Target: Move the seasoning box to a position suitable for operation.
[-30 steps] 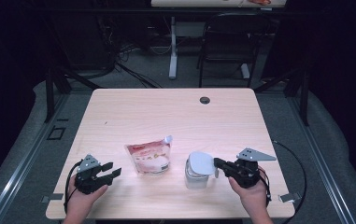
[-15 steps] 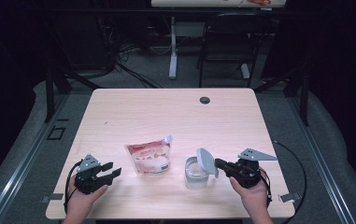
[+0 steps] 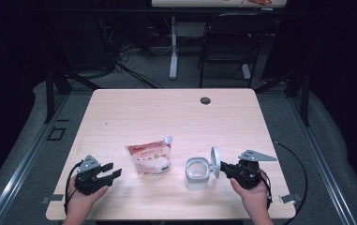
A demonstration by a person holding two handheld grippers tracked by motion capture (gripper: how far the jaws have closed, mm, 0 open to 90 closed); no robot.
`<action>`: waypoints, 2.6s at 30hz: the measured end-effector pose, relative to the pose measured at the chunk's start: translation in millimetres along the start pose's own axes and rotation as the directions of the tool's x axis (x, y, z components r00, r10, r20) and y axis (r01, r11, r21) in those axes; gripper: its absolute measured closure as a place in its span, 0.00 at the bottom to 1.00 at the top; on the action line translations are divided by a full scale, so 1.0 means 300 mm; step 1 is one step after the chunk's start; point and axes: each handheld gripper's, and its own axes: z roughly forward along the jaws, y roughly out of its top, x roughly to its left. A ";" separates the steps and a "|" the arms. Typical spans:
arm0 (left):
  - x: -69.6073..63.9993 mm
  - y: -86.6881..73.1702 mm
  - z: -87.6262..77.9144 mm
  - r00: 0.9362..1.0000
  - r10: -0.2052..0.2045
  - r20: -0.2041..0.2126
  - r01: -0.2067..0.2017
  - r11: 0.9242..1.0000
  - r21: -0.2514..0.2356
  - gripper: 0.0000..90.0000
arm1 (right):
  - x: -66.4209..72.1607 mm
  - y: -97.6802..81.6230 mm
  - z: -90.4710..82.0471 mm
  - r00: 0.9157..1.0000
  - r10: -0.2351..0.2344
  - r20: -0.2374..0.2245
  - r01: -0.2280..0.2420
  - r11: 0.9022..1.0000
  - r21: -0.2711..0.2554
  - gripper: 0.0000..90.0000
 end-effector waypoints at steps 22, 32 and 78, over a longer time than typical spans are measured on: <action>0.007 0.002 0.004 1.000 -0.002 0.015 0.001 1.000 0.006 0.58 | -0.034 -0.019 -0.009 0.999 0.032 0.021 -0.031 0.999 -0.016 0.92; 0.014 0.002 0.010 1.000 -0.003 0.017 0.003 1.000 0.001 0.58 | -0.027 -0.037 -0.043 0.998 -0.029 0.055 0.029 1.000 -0.007 0.86; 0.009 -0.003 -0.002 1.000 -0.005 0.015 0.005 1.000 -0.006 0.58 | -0.049 -0.090 0.044 0.994 -0.069 0.083 0.059 0.992 0.112 0.89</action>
